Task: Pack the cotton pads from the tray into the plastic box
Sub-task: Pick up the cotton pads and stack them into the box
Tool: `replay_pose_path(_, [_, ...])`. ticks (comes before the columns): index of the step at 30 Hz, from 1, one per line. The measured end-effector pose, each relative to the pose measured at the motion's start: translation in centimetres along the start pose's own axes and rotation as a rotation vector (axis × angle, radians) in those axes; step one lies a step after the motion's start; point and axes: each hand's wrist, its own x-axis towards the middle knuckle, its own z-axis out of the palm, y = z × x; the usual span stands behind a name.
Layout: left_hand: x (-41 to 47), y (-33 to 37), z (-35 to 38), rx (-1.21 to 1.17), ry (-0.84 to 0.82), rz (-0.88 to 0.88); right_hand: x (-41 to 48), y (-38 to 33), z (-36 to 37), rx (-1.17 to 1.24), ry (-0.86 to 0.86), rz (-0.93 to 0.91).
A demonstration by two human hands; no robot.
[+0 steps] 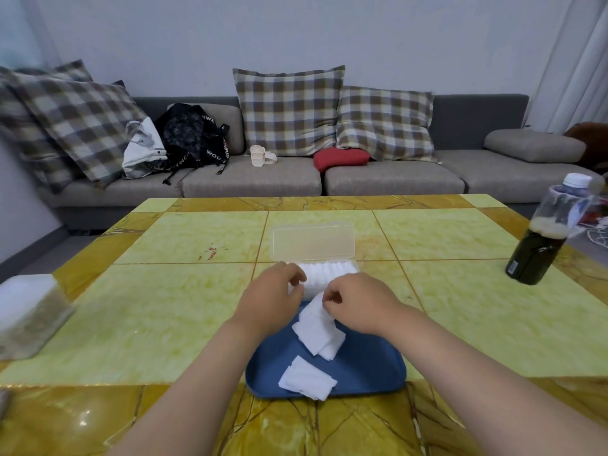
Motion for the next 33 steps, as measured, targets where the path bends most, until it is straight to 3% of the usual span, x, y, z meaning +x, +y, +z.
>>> replay_pose_path(7, [-2.3, -0.3, -0.1, -0.054, -0.333, -0.204, -0.3, -0.8, 1.4, 0.053, -0.174, 0.090])
replay_pose_path(13, [-1.9, -0.1, -0.2, -0.143, -0.377, -0.191, -0.1, -0.6, 1.4, 0.348, -0.226, 0.101])
replay_pose_path(19, [-1.4, 0.5, -1.3, -0.761, -0.247, -0.380, -0.1, -0.2, -0.7, 0.856, -0.195, 0.252])
replay_pose_path(22, [-1.2, 0.8, -1.5, -0.946, -0.188, -0.444, -0.1, 0.0, -1.0, 1.066, -0.223, 0.300])
replay_pose_path(28, [-0.8, 1.0, -0.5, -1.199, -0.035, -0.618, 0.2, 0.1, -1.1, 1.232, -0.180, 0.379])
replay_pose_path(33, [-0.5, 1.2, -0.8, -1.419, 0.162, -0.737, 0.4, 0.6, -1.3, 1.204, -0.059, 0.464])
